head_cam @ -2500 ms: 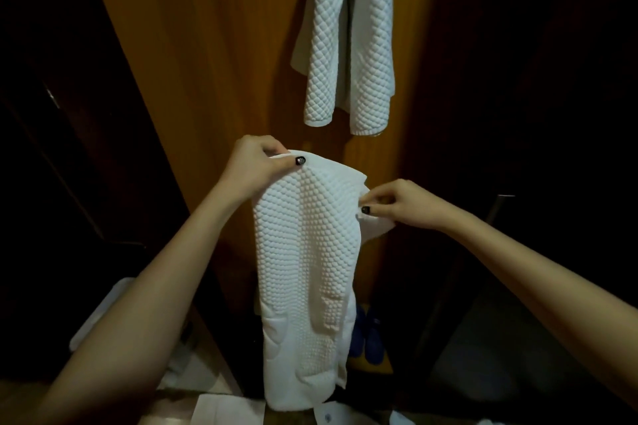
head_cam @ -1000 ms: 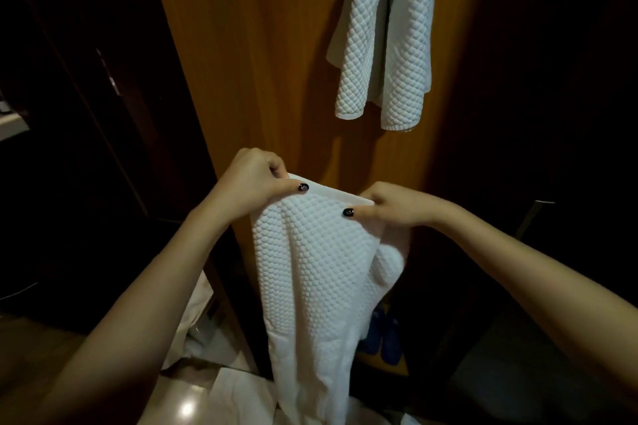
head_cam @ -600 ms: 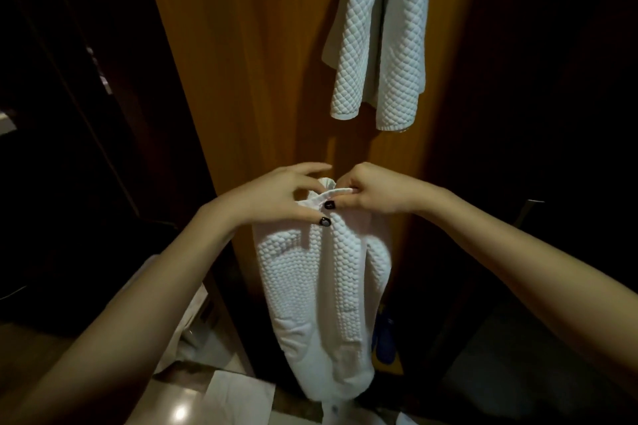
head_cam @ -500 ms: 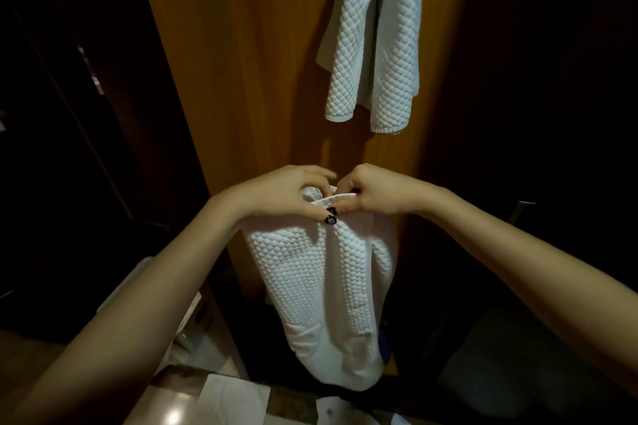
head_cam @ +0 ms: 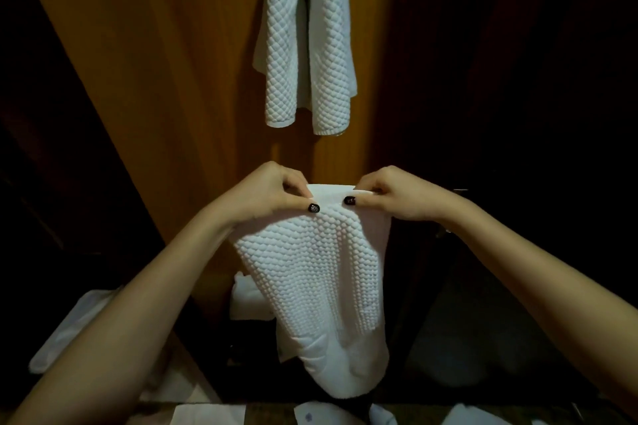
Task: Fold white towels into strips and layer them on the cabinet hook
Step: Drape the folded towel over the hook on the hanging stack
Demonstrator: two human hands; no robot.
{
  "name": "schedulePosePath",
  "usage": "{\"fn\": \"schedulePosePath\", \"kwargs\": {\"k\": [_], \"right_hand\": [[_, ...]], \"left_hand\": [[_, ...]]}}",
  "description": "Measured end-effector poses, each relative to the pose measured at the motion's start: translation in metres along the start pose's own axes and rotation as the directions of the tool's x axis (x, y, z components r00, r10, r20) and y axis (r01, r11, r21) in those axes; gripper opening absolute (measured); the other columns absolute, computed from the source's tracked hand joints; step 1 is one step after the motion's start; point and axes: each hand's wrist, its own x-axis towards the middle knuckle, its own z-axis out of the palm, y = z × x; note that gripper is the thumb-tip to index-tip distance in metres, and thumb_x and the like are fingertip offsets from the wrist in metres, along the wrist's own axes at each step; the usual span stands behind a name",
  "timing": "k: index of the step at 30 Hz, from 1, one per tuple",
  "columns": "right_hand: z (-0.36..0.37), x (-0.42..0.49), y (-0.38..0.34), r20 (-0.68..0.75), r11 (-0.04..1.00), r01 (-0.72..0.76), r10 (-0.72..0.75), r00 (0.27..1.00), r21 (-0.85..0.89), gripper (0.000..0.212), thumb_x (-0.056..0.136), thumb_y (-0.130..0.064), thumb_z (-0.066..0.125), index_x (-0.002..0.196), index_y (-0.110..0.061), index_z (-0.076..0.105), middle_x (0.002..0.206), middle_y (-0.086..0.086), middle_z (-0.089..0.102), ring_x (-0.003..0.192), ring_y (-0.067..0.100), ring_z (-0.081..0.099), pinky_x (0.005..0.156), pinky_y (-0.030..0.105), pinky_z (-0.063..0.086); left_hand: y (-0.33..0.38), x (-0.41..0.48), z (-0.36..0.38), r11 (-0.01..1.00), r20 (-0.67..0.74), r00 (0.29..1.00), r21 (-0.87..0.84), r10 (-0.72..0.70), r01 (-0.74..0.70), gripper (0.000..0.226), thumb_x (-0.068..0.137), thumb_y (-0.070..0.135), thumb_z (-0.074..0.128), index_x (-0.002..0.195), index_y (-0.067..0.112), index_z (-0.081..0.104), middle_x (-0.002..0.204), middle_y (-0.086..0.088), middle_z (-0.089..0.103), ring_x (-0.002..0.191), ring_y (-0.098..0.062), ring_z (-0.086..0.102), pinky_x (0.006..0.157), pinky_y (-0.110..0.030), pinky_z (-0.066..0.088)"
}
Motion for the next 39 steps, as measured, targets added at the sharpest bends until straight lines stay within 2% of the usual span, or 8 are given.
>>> {"fn": "schedulePosePath", "kwargs": {"k": [2, 10, 17, 21, 28, 32, 36, 39], "right_hand": [[0.0, -0.006, 0.005, -0.071, 1.0, -0.016, 0.017, 0.997, 0.024, 0.033, 0.092, -0.035, 0.065, 0.084, -0.005, 0.073, 0.08, 0.015, 0.069, 0.073, 0.029, 0.061, 0.066, 0.043, 0.046], [0.012, -0.014, 0.008, -0.237, 0.981, -0.091, 0.13, 0.963, 0.169, 0.017, 0.088, -0.026, 0.071, 0.081, -0.01, 0.073, 0.082, 0.005, 0.072, 0.081, 0.022, 0.066, 0.079, 0.04, 0.052], [0.034, -0.009, -0.002, -0.304, 0.993, -0.051, 0.082, 0.949, 0.11, 0.019, 0.093, -0.021, 0.065, 0.075, -0.017, 0.06, 0.071, -0.005, 0.063, 0.062, 0.005, 0.057, 0.057, 0.024, 0.045], [0.039, -0.002, -0.007, -0.363, 0.991, -0.001, 0.049, 0.93, 0.13, 0.019, 0.094, -0.021, 0.062, 0.079, -0.01, 0.058, 0.074, 0.001, 0.065, 0.067, 0.011, 0.06, 0.057, 0.027, 0.045], [0.05, 0.011, -0.006, -0.456, 0.992, 0.092, -0.045, 0.889, 0.082, 0.019, 0.097, -0.022, 0.057, 0.085, -0.008, 0.055, 0.079, 0.002, 0.063, 0.069, 0.012, 0.057, 0.062, 0.032, 0.043], [0.057, 0.01, -0.003, -0.455, 0.994, 0.087, -0.049, 0.889, 0.064, 0.013, 0.097, -0.015, 0.057, 0.089, -0.005, 0.055, 0.082, 0.006, 0.064, 0.074, 0.018, 0.059, 0.068, 0.039, 0.046], [0.037, 0.005, -0.008, -0.431, 0.999, 0.039, -0.04, 0.901, -0.012, 0.027, 0.095, -0.018, 0.059, 0.121, -0.01, 0.062, 0.102, -0.003, 0.067, 0.09, 0.01, 0.061, 0.079, 0.025, 0.047], [0.017, -0.001, -0.014, -0.394, 0.992, 0.011, -0.061, 0.917, -0.127, 0.02, 0.095, -0.018, 0.059, 0.109, -0.008, 0.069, 0.093, -0.002, 0.069, 0.086, 0.011, 0.062, 0.07, 0.02, 0.041]], "left_hand": [[0.001, 0.002, 0.005, 0.999, -0.044, 0.999, 0.035, 0.021, -0.019, 0.012, 0.079, 0.023, 0.079, 0.068, 0.028, 0.075, 0.082, 0.01, 0.069, 0.077, -0.003, 0.065, 0.068, -0.015, 0.044], [-0.006, -0.008, 0.0, 0.979, -0.188, 0.974, 0.18, 0.126, -0.092, 0.02, 0.082, 0.022, 0.076, 0.069, 0.036, 0.068, 0.073, 0.017, 0.069, 0.077, 0.003, 0.064, 0.07, -0.017, 0.044], [-0.01, -0.026, -0.006, 0.965, -0.26, 0.959, 0.26, 0.115, -0.045, 0.018, 0.081, 0.032, 0.075, 0.066, 0.038, 0.066, 0.069, 0.025, 0.066, 0.071, 0.007, 0.059, 0.062, -0.019, 0.037], [-0.01, -0.031, -0.015, 0.956, -0.304, 0.951, 0.291, 0.062, 0.031, 0.02, 0.076, 0.04, 0.077, 0.062, 0.032, 0.065, 0.067, 0.028, 0.063, 0.067, 0.011, 0.055, 0.057, -0.02, 0.034], [-0.031, -0.045, -0.02, 0.892, -0.062, 0.994, 0.449, 0.093, -0.056, 0.034, 0.076, 0.03, 0.08, 0.066, 0.032, 0.047, 0.072, 0.014, 0.052, 0.07, -0.003, 0.05, 0.06, -0.031, 0.036], [-0.055, -0.048, -0.005, 0.923, -0.134, 0.988, 0.385, 0.075, -0.018, 0.04, 0.082, 0.026, 0.076, 0.062, 0.032, 0.043, 0.058, 0.013, 0.048, 0.057, -0.002, 0.044, 0.055, -0.027, 0.029], [-0.053, -0.044, -0.009, 0.954, -0.174, 0.971, 0.28, 0.161, -0.108, 0.035, 0.083, 0.028, 0.075, 0.065, 0.03, 0.045, 0.063, 0.019, 0.052, 0.06, -0.001, 0.045, 0.054, -0.017, 0.029], [-0.04, -0.034, -0.02, 0.967, -0.154, 0.97, 0.203, 0.186, -0.153, 0.021, 0.083, 0.031, 0.075, 0.076, 0.025, 0.057, 0.072, 0.014, 0.057, 0.07, -0.001, 0.052, 0.063, -0.018, 0.036]]}}
